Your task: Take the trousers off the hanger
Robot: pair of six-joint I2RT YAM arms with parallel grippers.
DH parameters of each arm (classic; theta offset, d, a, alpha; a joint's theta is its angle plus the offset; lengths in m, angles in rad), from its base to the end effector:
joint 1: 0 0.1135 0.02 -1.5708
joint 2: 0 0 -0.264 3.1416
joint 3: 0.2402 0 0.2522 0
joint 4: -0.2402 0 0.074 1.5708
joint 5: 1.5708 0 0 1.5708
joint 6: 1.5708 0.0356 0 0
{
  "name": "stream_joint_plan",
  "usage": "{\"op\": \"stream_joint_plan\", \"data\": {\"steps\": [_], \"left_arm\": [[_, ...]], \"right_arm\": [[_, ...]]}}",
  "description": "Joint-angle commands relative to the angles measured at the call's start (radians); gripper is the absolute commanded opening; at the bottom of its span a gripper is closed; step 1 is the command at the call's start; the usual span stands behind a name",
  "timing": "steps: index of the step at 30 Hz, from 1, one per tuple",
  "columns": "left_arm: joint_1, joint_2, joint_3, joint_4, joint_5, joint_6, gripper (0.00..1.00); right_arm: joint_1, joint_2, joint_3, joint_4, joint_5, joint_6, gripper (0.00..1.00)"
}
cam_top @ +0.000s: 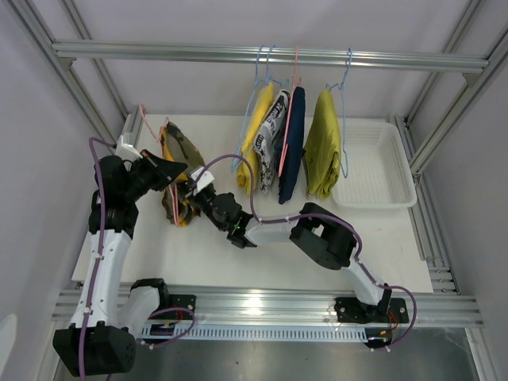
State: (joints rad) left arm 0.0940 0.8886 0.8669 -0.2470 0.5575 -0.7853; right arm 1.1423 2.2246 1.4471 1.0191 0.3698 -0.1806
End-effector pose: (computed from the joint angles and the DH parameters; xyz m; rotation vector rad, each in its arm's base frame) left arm 0.2011 0.0000 0.3454 -0.4271 1.8664 -0.9866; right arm 0.2200 0.4506 0.2196 -0.5667 1.2451 0.5649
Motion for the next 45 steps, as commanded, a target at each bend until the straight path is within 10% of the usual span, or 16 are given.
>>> {"op": "stream_joint_plan", "data": {"steps": [1, 45], "left_arm": [[0.013, -0.004, 0.007, 0.109, 0.015, 0.018, 0.01], [0.064, -0.046, 0.015, 0.025, -0.185, 0.078, 0.01]], "right_arm": [[0.0, -0.11, -0.025, 0.026, 0.044, 0.038, 0.0], [0.286, -0.497, 0.311, -0.355, 0.503, -0.697, 0.0]]}}
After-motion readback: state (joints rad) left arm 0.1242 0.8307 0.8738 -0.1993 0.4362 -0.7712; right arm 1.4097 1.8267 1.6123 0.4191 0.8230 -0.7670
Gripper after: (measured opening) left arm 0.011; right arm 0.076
